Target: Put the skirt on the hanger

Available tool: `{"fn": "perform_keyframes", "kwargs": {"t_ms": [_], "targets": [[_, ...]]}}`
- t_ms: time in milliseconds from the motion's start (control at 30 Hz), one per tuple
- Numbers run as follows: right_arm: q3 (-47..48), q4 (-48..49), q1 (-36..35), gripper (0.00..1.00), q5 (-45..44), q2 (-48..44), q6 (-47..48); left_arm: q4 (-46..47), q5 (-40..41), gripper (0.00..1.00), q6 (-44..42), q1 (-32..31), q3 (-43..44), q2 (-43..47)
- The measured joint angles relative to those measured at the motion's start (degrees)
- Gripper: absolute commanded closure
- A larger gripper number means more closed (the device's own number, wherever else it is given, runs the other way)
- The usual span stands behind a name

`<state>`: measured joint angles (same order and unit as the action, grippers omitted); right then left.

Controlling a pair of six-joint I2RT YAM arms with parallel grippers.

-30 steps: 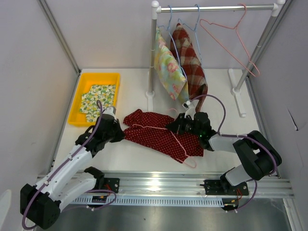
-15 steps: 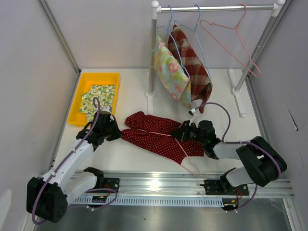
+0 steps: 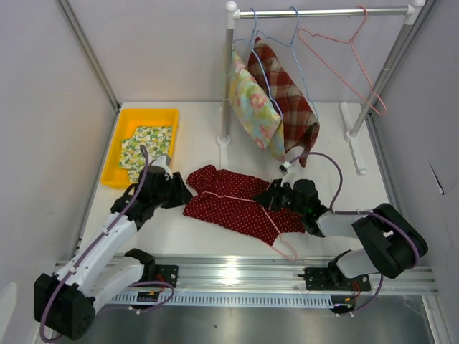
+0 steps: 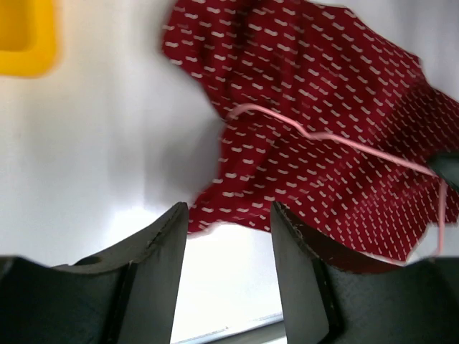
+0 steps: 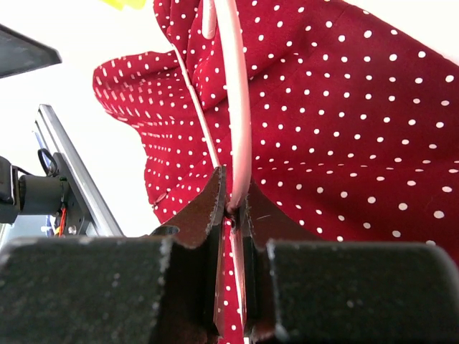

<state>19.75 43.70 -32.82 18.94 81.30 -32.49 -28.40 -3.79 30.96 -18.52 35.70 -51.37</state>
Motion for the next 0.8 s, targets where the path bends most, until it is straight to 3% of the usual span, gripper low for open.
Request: {"fn": "perform_keyframes", "kwargs": {"t_ms": [333,533,800], "targets": [[1.09,-1.68,-0.02,1.00,0.00,-0.17,0.70,2.64,11.58,0.43,2.19,-27.26,3.54,-0.46],[1.66,-1.99,0.00,1.00,0.28,0.24,1.03,12.28,15.39,0.42,3.37,-44.30,5.62,-16.92],[2.01,-1.64,0.39,1.00,1.14,1.62,0.92,24.11,19.08,0.36,3.50,-55.28,11.74,-36.41]]}}
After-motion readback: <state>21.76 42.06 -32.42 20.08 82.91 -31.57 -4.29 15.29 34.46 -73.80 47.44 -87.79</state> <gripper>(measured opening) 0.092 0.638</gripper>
